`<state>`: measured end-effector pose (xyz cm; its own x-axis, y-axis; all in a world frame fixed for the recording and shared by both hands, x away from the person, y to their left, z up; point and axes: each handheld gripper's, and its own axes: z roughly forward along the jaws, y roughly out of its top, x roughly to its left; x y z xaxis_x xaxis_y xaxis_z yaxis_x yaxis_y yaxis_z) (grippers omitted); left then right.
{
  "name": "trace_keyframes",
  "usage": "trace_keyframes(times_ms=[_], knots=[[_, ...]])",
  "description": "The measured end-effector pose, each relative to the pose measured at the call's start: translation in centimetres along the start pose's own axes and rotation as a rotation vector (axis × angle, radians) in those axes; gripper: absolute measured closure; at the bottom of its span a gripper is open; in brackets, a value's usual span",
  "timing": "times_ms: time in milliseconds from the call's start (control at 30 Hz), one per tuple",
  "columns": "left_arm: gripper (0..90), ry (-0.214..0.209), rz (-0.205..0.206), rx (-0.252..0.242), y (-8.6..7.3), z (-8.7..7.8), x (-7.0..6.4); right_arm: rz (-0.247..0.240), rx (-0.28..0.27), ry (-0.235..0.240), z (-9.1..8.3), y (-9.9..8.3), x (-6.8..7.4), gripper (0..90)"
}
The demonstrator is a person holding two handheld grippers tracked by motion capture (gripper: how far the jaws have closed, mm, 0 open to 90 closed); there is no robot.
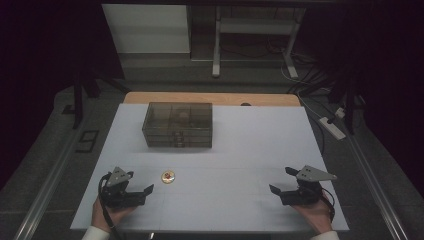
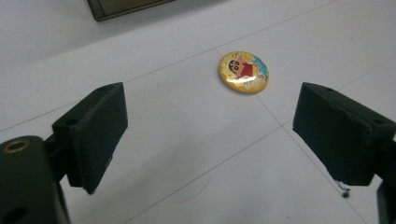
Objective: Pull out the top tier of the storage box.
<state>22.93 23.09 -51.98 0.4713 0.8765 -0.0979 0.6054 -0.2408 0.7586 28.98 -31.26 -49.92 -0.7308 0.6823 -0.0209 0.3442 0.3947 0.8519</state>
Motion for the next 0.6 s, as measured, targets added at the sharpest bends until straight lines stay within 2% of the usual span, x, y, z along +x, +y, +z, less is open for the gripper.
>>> trace_keyframes(times_ms=[433, 600], knots=[[10.7, 0.006, 0.009, -0.007, 0.24, -0.07, -0.07, 0.001, -0.012, 0.000, -0.05, -0.09, 0.02, 10.3], [10.7, 0.014, 0.021, -0.012, 0.34, -0.10, -0.09, 0.002, 0.001, 0.001, 0.17, -0.19, 0.02, 10.5]])
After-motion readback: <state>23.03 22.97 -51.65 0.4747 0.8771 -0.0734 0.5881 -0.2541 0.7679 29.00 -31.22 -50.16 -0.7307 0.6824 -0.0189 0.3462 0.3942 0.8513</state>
